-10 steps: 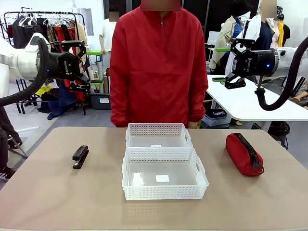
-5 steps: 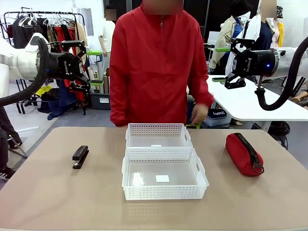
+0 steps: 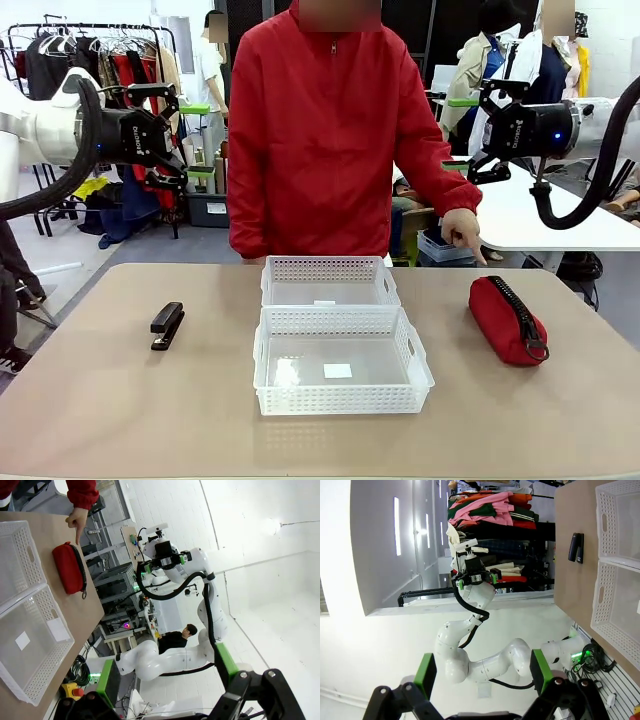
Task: Distribute items into two baskets.
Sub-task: Pick up the Pencil pouch that the person points to.
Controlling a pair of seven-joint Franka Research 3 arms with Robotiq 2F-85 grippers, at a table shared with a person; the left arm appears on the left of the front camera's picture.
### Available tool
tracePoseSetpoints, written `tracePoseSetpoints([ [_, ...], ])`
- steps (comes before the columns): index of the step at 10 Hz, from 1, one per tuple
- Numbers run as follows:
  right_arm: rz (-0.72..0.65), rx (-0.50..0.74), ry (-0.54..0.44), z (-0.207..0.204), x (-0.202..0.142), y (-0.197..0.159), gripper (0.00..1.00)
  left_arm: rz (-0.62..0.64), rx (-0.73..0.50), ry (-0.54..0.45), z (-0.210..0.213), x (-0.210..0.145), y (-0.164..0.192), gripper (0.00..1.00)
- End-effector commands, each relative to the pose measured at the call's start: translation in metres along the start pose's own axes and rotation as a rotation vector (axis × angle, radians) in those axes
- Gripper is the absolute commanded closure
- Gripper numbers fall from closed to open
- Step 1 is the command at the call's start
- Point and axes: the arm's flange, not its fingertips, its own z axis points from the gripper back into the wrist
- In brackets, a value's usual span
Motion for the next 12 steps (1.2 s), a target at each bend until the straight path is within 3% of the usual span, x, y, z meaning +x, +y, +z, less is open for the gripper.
tracePoseSetpoints([
  [1,-0.021,0.003,0.000,0.001,0.000,0.002,0.00,-0.002,-0.002,-0.001,0.001,0.000,-0.001,0.00],
  [10,0.000,0.000,0.000,0.000,0.000,0.000,0.00,-0.002,-0.002,-0.001,0.001,0.000,-0.001,0.00],
  [12,-0.051,-0.216,-0.028,-0.014,0.010,0.002,0.00,-0.002,-0.002,-0.001,0.001,0.000,-0.001,0.00],
])
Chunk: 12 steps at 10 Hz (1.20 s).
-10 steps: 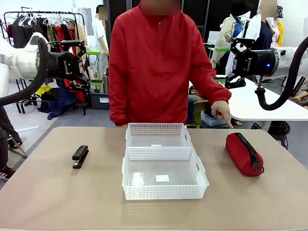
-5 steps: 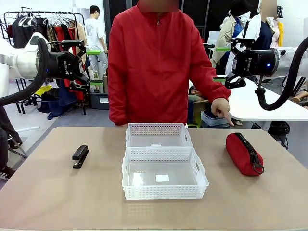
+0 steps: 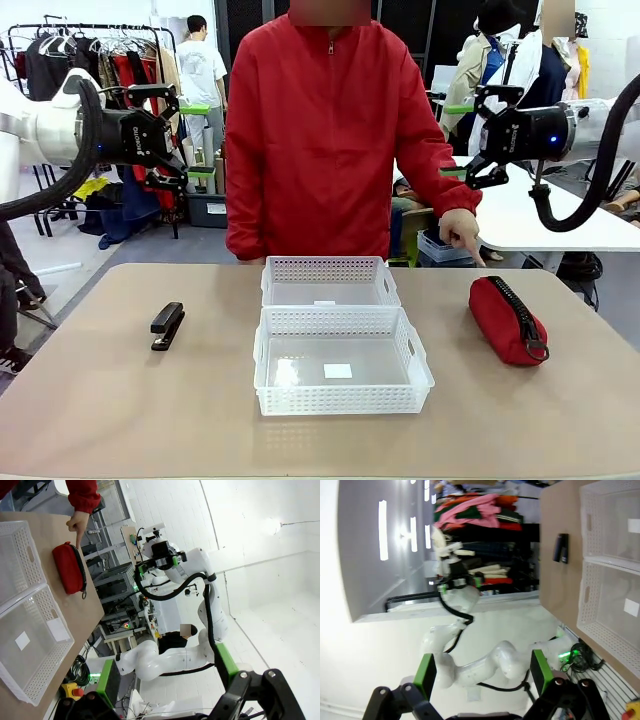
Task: Distribute items into two baskets.
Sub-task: Pick up the Pencil pouch that the person points to.
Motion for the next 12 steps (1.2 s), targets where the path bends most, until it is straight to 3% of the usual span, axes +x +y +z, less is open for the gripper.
tracePoseSetpoints([
  [1,-0.125,-0.284,-0.050,-0.005,0.013,0.015,0.00,-0.002,-0.002,-0.001,0.001,0.000,-0.001,0.00],
  [4,-0.219,-0.607,-0.122,-0.017,0.024,0.005,0.00,-0.002,-0.002,-0.001,0.001,0.000,-0.001,0.00],
  [6,-0.274,-0.914,-0.148,-0.016,0.026,-0.011,0.00,-0.002,-0.002,-0.001,0.001,0.000,-0.001,0.00],
  [7,-0.238,-1.054,-0.177,-0.016,0.029,-0.024,0.00,-0.002,-0.002,-0.001,0.001,0.000,-0.001,0.00],
  [11,-0.135,-1.285,-0.152,-0.013,0.042,-0.048,0.00,-0.002,-0.002,-0.001,0.001,0.000,-0.001,0.00],
  [12,-0.082,-1.274,-0.185,-0.023,0.047,-0.047,0.00,-0.002,-0.002,-0.001,0.001,0.000,-0.001,0.00],
])
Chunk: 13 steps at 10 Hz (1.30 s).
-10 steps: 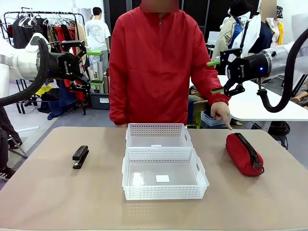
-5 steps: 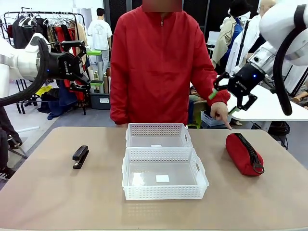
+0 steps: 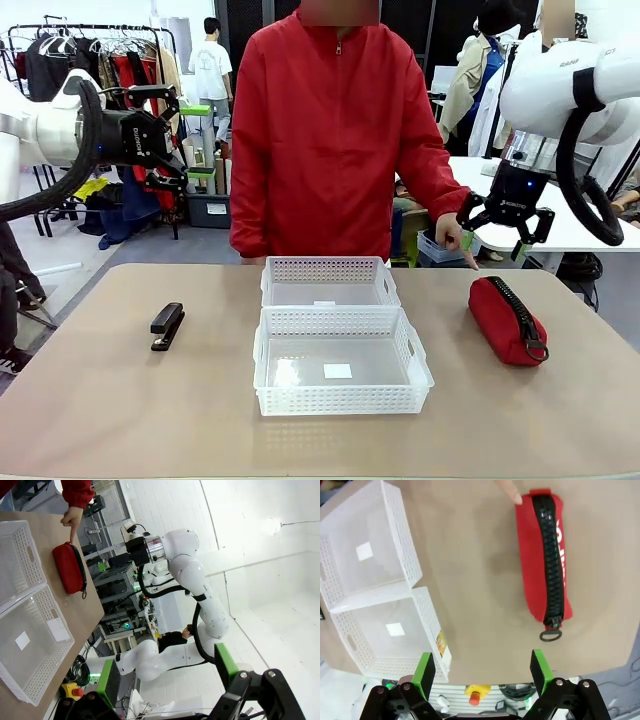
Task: Distribute items into two baskets.
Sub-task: Pick up the Pencil pouch that the person points to.
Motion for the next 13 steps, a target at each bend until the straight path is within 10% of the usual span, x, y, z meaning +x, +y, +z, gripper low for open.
tracePoseSetpoints([
  [1,-0.025,0.022,0.024,-0.001,-0.004,-0.006,0.00,-0.003,-0.002,-0.001,0.001,0.000,-0.002,0.00],
  [10,0.143,-0.271,0.027,-0.067,0.037,-0.035,0.00,-0.003,-0.002,-0.001,0.001,0.000,-0.002,0.00],
  [13,0.152,-0.199,-0.016,-0.093,0.050,-0.055,0.00,-0.003,-0.002,-0.001,0.001,0.000,-0.002,0.00],
])
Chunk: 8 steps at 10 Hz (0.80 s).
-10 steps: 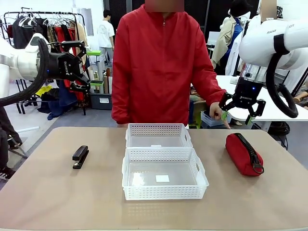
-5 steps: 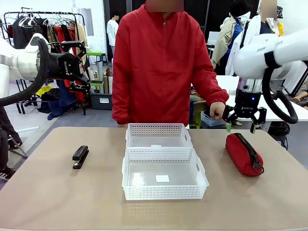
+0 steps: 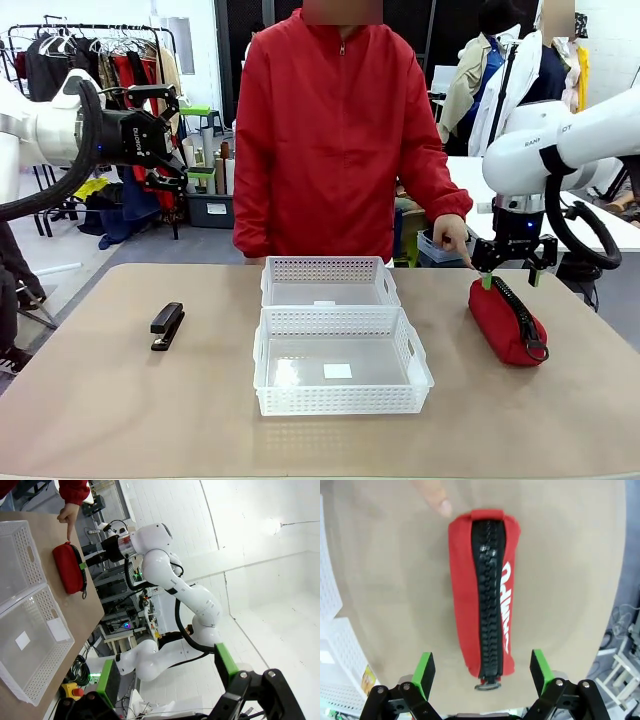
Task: Distribute items into two baskets.
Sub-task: Pick up the Pencil pouch that the person points to.
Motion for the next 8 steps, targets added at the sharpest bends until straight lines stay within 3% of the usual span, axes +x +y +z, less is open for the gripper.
tracePoseSetpoints([
  [1,0.008,0.039,-0.032,-0.021,0.004,-0.005,0.00,-0.003,-0.002,-0.001,0.001,0.000,-0.002,0.00],
  [5,0.000,0.051,0.009,-0.042,0.008,-0.005,0.00,-0.003,-0.002,-0.001,0.001,0.000,-0.002,0.00],
  [8,0.013,0.048,0.012,-0.041,0.006,-0.004,0.59,-0.003,-0.002,-0.001,0.001,0.000,-0.002,0.00],
])
